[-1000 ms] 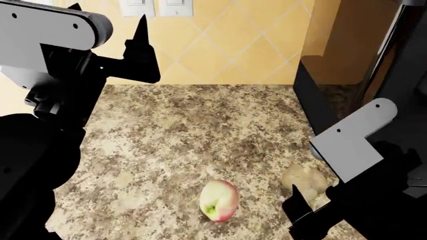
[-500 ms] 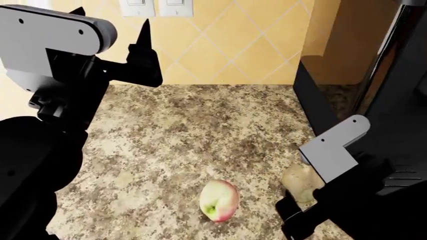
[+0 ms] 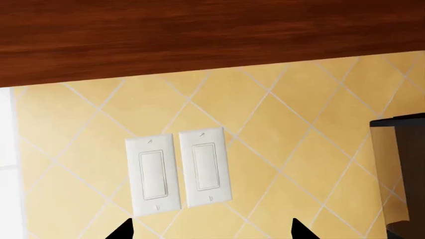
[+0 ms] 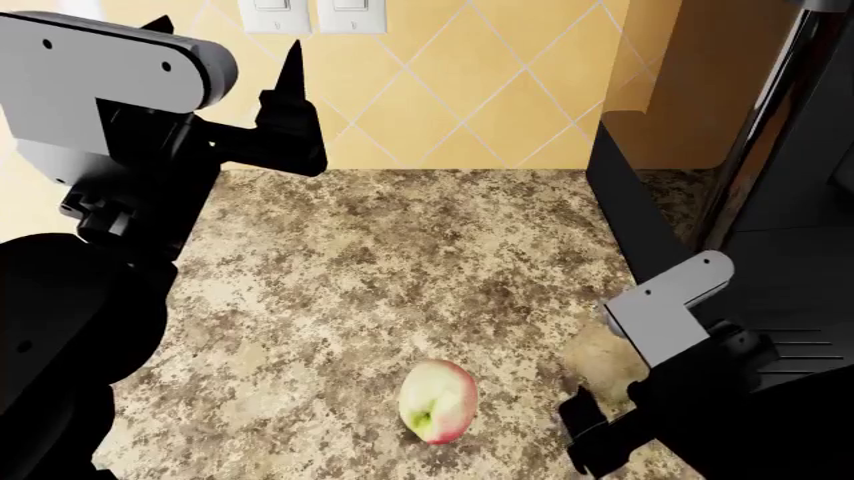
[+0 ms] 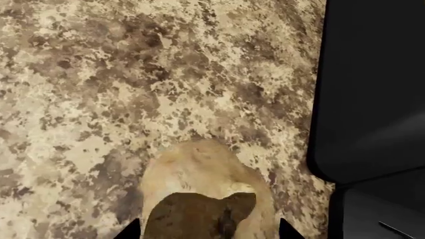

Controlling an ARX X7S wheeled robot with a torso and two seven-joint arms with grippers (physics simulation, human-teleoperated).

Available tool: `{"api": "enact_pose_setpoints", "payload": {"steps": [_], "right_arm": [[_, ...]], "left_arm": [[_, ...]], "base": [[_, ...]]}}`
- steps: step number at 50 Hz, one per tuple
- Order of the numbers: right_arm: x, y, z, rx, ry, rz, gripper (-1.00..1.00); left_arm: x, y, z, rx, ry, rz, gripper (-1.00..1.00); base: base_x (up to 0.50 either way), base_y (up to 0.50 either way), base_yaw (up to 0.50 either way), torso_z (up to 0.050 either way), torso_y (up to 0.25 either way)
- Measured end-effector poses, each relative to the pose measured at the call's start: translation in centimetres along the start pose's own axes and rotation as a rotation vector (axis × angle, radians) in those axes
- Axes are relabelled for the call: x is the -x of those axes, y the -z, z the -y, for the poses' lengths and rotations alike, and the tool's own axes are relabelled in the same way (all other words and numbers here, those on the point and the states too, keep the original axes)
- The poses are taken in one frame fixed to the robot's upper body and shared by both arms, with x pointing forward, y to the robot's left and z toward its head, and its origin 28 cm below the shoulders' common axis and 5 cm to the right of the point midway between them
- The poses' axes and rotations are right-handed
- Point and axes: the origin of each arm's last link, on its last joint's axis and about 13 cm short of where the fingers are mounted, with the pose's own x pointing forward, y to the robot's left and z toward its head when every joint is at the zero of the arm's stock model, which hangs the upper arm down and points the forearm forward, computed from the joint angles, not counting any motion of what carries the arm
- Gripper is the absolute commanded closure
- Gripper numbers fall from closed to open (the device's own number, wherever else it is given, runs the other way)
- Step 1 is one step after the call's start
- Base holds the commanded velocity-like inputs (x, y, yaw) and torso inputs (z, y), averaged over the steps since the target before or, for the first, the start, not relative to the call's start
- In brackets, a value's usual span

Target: Pick the peach, ginger from the counter and place them in the cabinet. Then close the cabinet.

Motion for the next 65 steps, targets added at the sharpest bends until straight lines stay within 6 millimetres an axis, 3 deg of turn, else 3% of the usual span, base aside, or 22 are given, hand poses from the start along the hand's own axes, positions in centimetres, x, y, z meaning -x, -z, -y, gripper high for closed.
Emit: {"api": "enact_pose_setpoints", "payload": {"steps": [2, 3, 20, 29, 42, 52, 65], "right_arm": [[-0.1, 0.0, 0.1, -0.008, -0.005, 0.000, -1.00], [-0.1, 0.0, 0.1, -0.012, -0.007, -0.001, 1.00], [0.0, 0.0, 0.4, -0.019, 0.033, 0.004, 1.00], [2.9, -1.3, 0.5, 0.008, 0.078, 0.115, 1.00], [6.7, -2.1, 0.5, 0.018, 0.134, 0.254, 1.00], [7.9, -2.0, 0.4, 0.014, 0.152, 0.303, 1.00], [8.3, -1.8, 0.4, 0.010, 0.154, 0.321, 1.00]], "left_arm": [[0.0, 0.0, 0.0, 0.000, 0.000, -0.001, -1.00], [0.0, 0.0, 0.0, 0.000, 0.000, -0.001, -1.00], [0.5, -0.1, 0.0, 0.018, 0.018, -0.008, -1.00], [2.8, -1.2, 0.7, 0.098, 0.161, -0.097, -1.00], [7.4, -1.1, 2.0, 0.010, 0.487, -0.284, -1.00], [9.3, -0.2, 2.4, -0.046, 0.605, -0.400, -1.00], [10.4, 1.3, 2.9, -0.108, 0.684, -0.513, -1.00]], "base": [[0.00, 0.00, 0.00, 0.000, 0.000], [0.00, 0.00, 0.00, 0.000, 0.000], [0.00, 0.00, 0.00, 0.000, 0.000], [0.00, 0.00, 0.00, 0.000, 0.000], [0.00, 0.00, 0.00, 0.000, 0.000], [0.00, 0.00, 0.00, 0.000, 0.000], [0.00, 0.00, 0.00, 0.000, 0.000]]}}
